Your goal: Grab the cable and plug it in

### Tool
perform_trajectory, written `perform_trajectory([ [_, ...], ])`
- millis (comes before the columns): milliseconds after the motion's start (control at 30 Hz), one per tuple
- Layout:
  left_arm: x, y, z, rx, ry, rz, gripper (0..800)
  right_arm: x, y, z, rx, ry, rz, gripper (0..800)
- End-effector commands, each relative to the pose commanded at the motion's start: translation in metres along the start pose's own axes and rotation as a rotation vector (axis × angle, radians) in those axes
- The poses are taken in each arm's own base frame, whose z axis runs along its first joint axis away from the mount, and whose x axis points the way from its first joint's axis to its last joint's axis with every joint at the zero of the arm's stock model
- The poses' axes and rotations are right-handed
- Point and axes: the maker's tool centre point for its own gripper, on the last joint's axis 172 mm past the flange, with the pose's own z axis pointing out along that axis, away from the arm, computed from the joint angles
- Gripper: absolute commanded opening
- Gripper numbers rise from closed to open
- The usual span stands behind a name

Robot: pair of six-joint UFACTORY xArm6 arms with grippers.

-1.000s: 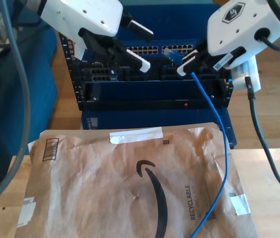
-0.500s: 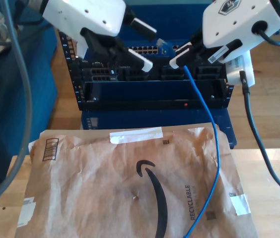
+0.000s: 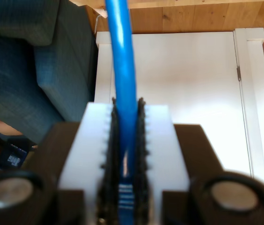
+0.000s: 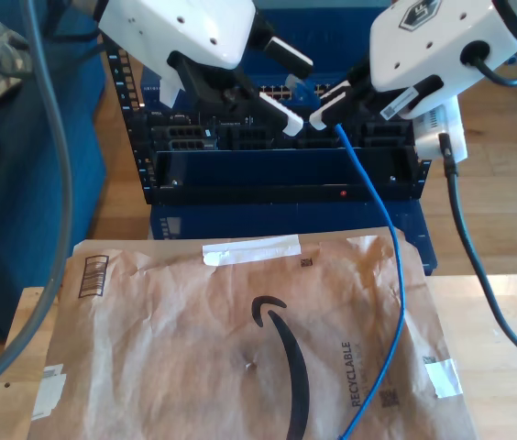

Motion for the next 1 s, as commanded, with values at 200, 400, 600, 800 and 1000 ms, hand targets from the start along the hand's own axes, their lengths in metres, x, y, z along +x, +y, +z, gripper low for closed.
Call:
perform_trajectory([
  [200, 0.0001, 0.0015, -0.0020, -0.009, 0.002, -0.002, 632, 0.0021, 0.0004, 0.0014, -0.003, 0.003, 0.003, 2],
  [400, 0.0019, 0.0010, -0.0016, -0.006, 0.006, -0.004, 572, 0.0022, 0.0006, 0.0019, -0.004, 0.002, 0.004, 2],
  [600, 0.0025, 0.0019, -0.0010, -0.007, 0.008, -0.003, 502, 0.0018, 0.0008, 0.0014, -0.003, 0.001, 0.003, 2],
  [800, 0.0031, 0.0025, -0.0025, -0.012, 0.009, -0.006, 455, 0.0014, 0.0011, 0.0008, -0.002, 0.001, 0.002, 2],
  [1000, 0.0048, 0.0026, -0.0023, -0.012, 0.010, -0.008, 383, 0.0017, 0.0009, 0.0000, 0.000, 0.002, 0.002, 2],
])
